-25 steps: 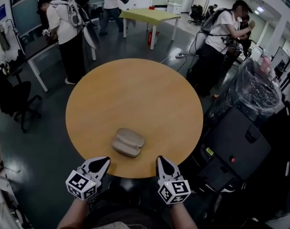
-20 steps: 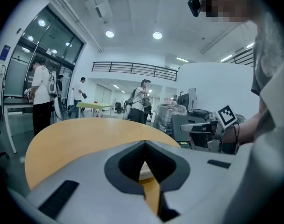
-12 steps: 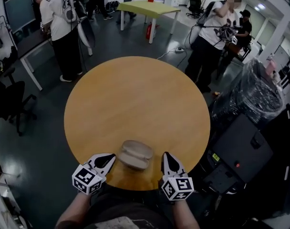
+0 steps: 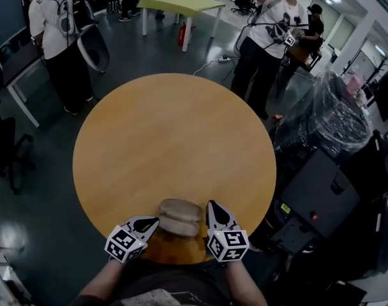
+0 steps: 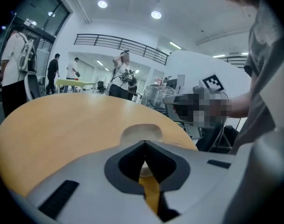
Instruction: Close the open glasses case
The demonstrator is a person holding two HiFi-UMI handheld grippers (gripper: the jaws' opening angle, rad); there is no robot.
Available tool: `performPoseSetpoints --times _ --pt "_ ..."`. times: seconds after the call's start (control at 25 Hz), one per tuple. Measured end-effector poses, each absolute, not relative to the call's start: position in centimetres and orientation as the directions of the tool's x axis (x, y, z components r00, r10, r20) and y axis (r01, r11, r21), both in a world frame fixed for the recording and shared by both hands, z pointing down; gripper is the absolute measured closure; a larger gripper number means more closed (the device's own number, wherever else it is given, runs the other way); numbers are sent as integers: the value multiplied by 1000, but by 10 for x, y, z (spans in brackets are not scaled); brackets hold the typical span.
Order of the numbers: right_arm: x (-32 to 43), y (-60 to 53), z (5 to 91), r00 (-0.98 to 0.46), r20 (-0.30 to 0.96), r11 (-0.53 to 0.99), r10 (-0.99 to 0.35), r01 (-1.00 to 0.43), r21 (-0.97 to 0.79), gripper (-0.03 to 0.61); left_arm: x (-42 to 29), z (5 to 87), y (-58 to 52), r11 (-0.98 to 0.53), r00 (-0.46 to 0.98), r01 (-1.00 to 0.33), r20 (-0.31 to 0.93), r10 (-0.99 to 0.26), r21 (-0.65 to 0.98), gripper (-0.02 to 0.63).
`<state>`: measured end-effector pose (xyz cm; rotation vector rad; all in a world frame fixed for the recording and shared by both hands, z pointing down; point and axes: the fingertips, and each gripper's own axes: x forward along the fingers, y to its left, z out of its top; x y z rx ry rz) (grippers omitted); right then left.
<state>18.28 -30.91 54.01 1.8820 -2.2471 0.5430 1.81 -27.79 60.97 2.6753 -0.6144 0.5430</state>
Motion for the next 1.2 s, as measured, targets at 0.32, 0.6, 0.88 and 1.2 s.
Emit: performPoseSetpoints --times 0.32,0.6,0.88,1.2 --pt "185 -326 574 -195 461 125 -866 -976 -180 589 33 649 -261 -873 843 -391 494 -212 292 607" --pt "169 -328 592 -261 538 178 -801 -963 -201 589 45 667 -236 -881 842 -353 517 -152 316 607" --pt "155 -314 611 -333 628 237 -703 -943 -234 589 50 668 -234 -878 840 -367 516 -171 306 607" --pt "133 -279 610 -437 633 381 -639 -895 -234 589 60 670 -229 -901 828 -360 527 -189 243 607"
